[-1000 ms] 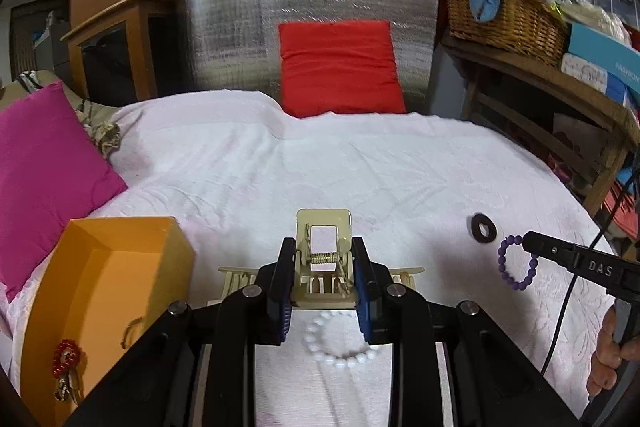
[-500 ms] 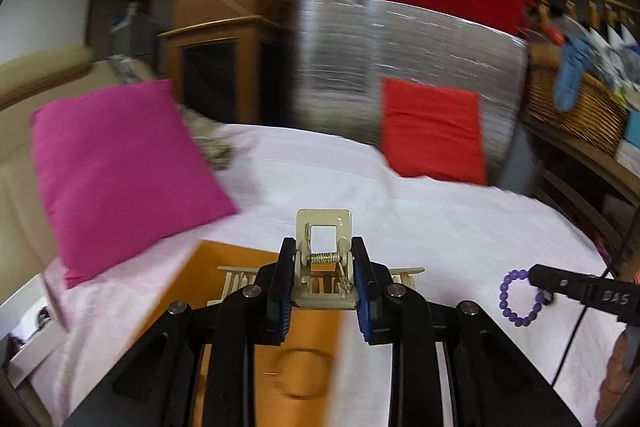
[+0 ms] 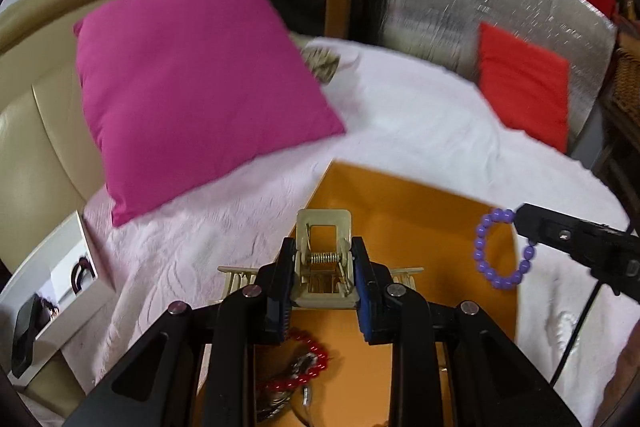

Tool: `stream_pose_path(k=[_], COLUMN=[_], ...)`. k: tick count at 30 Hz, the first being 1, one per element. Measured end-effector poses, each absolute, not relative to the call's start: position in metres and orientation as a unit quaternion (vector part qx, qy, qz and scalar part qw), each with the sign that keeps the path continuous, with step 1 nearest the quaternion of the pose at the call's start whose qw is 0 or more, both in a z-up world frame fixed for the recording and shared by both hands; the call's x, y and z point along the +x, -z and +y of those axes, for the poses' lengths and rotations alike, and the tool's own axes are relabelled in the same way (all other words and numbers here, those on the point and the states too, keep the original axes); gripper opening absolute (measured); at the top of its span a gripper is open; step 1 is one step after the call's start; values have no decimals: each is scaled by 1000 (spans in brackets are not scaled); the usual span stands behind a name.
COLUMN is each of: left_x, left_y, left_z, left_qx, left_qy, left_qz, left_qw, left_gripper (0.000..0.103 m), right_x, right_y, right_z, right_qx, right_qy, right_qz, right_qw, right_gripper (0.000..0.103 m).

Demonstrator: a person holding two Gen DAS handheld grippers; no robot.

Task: Organize jewelry
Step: 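Carry the claw clip and purple bracelet into the orange box and open both tools, then move both tools back to the bed toward the white bracelet and black hair tie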

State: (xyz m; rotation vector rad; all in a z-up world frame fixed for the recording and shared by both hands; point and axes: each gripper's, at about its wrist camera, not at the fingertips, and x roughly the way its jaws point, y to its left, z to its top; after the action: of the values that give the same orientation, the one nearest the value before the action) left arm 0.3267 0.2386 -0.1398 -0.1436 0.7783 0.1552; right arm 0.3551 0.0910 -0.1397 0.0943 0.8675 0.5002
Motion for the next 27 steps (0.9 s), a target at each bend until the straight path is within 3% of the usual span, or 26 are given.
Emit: stream_pose_path(k=[7,14,18,23,27], left_x=[336,338,338,336,333], left_y=[157,152,150,147,144], left_z=[242,230,220,210,202], left_qx=[-53,-41,-27,-15,-6], left_qy=[-94,-82,-76,-75,-78], left_qz=[413,410,407,402,395], left_qw=[904,908,910,913,915], left_gripper=[28,28,28,30,37], right_x=[394,410,410,392,370], right_y=[190,204,200,177,156], right_z=[111,107,90,57,18], right_qx=[48,39,73,110,132], right_qy=[-223,-194,-197,-209,-206], right_qz=[472,494,501,462,431], right_qw=[851,847,839,855,868], right_gripper=[11,11,34,34,34])
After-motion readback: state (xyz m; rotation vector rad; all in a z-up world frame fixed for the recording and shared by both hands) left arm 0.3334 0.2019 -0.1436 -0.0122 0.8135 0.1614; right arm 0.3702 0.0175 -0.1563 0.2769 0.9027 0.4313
